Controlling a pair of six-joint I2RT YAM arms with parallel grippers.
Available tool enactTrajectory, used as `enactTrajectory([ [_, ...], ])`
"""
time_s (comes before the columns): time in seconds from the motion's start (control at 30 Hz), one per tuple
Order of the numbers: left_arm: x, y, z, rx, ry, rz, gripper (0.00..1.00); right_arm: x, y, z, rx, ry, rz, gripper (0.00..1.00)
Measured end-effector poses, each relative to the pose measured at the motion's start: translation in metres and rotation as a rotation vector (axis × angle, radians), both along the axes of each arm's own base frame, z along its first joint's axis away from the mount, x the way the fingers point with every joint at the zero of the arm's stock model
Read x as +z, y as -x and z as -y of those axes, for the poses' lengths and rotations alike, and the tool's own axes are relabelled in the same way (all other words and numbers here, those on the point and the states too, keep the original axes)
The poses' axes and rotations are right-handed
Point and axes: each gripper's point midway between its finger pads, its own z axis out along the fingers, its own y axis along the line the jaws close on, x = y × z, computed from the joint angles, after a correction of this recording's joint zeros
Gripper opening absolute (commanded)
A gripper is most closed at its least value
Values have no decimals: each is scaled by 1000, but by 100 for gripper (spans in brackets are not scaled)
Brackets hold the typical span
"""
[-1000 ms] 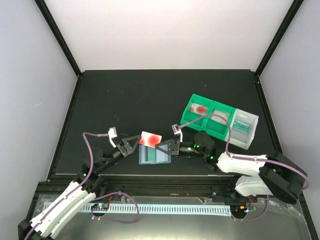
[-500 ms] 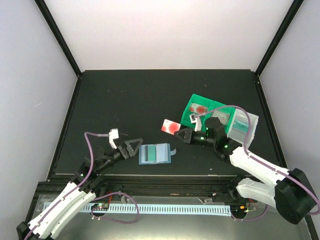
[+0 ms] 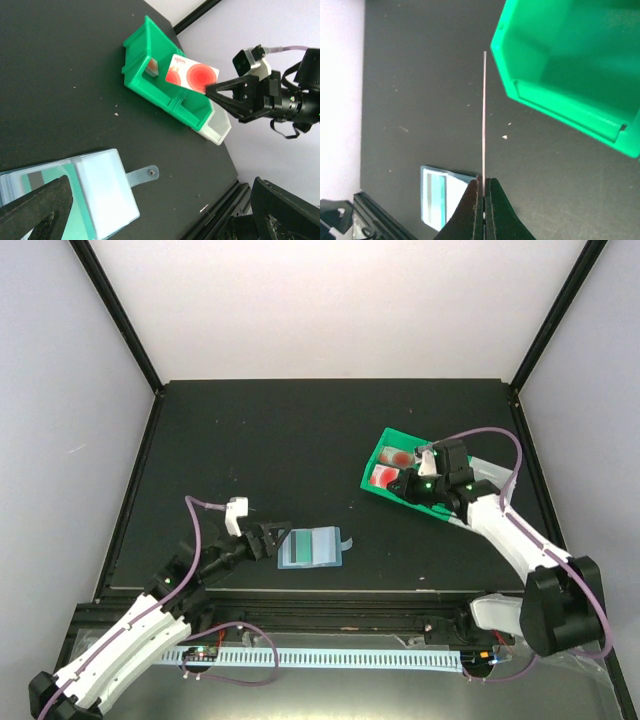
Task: Take the credit cards out of the card holder
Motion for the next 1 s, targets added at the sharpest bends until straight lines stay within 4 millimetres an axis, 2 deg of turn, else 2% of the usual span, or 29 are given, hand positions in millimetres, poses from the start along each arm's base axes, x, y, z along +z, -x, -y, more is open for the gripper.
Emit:
enactTrajectory([
  [0.23, -15, 1, -1, -8, -58, -28, 99, -8, -31, 14, -58, 90, -73, 1],
  [0.47, -18, -1, -5, 6, -105, -20, 99, -16, -66, 29, -134, 173, -118, 1],
  [0.83, -40, -4, -3, -19, -214, -88, 99, -24, -114, 30, -174, 203, -151, 1],
  [1.0, -38, -6, -2, -27, -237, -90, 99, -37, -120, 31, -182, 213, -187, 2],
])
